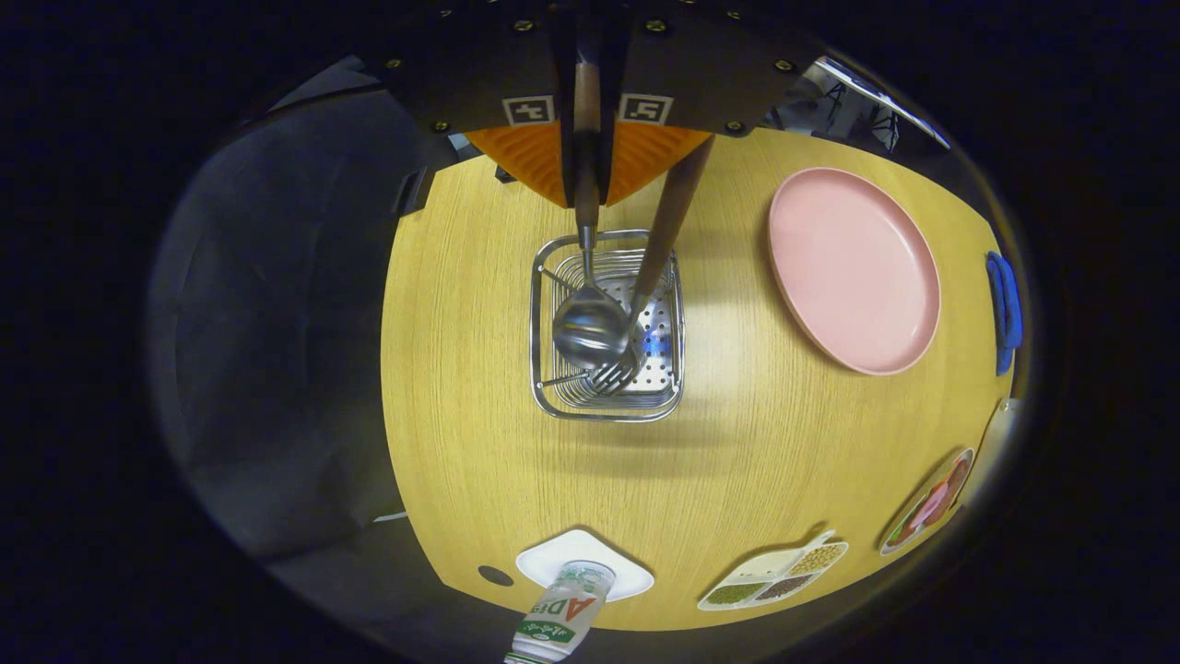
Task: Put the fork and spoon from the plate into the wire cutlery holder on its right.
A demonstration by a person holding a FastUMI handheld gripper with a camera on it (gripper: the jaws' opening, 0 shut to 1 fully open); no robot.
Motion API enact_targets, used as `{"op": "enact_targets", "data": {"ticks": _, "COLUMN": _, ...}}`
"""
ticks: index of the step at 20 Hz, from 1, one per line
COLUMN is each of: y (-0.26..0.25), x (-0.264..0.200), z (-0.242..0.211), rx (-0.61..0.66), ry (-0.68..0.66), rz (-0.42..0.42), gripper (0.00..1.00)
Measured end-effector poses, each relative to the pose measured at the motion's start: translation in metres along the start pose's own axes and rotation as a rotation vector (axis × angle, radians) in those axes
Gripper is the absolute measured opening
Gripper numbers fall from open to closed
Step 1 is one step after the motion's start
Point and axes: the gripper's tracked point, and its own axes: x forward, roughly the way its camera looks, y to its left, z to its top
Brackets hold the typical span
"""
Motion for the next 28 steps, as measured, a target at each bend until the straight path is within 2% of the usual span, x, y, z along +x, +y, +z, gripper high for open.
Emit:
{"op": "enact_targets", "data": {"ticks": 2, "y": -0.002, "x": -0.004, "z": -0.001, "rx": 0.003, "ry": -0.009, "rz": 0.003, "gripper": 0.24}}
{"op": "enact_targets", "data": {"ticks": 3, "y": -0.004, "x": -0.007, "z": 0.000, "rx": 0.014, "ry": -0.019, "rz": 0.005, "gripper": 0.35}}
{"op": "enact_targets", "data": {"ticks": 8, "y": 0.001, "x": -0.019, "z": -0.002, "rx": 0.077, "ry": -0.080, "rz": 0.043, "gripper": 0.39}}
{"op": "enact_targets", "data": {"ticks": 13, "y": -0.005, "x": -0.046, "z": -0.013, "rx": 0.126, "ry": -0.152, "rz": -0.008, "gripper": 0.39}}
{"op": "enact_targets", "data": {"ticks": 16, "y": -0.012, "x": -0.071, "z": -0.018, "rx": 0.224, "ry": -0.232, "rz": -0.035, "gripper": 0.39}}
{"op": "enact_targets", "data": {"ticks": 20, "y": -0.024, "x": -0.112, "z": -0.019, "rx": 0.297, "ry": -0.378, "rz": -0.090, "gripper": 0.39}}
{"op": "enact_targets", "data": {"ticks": 24, "y": -0.034, "x": -0.172, "z": 0.003, "rx": 0.385, "ry": -0.662, "rz": -0.109, "gripper": 0.39}}
{"op": "enact_targets", "data": {"ticks": 28, "y": -0.039, "x": -0.238, "z": 0.019, "rx": 0.412, "ry": -0.934, "rz": -0.129, "gripper": 0.39}}
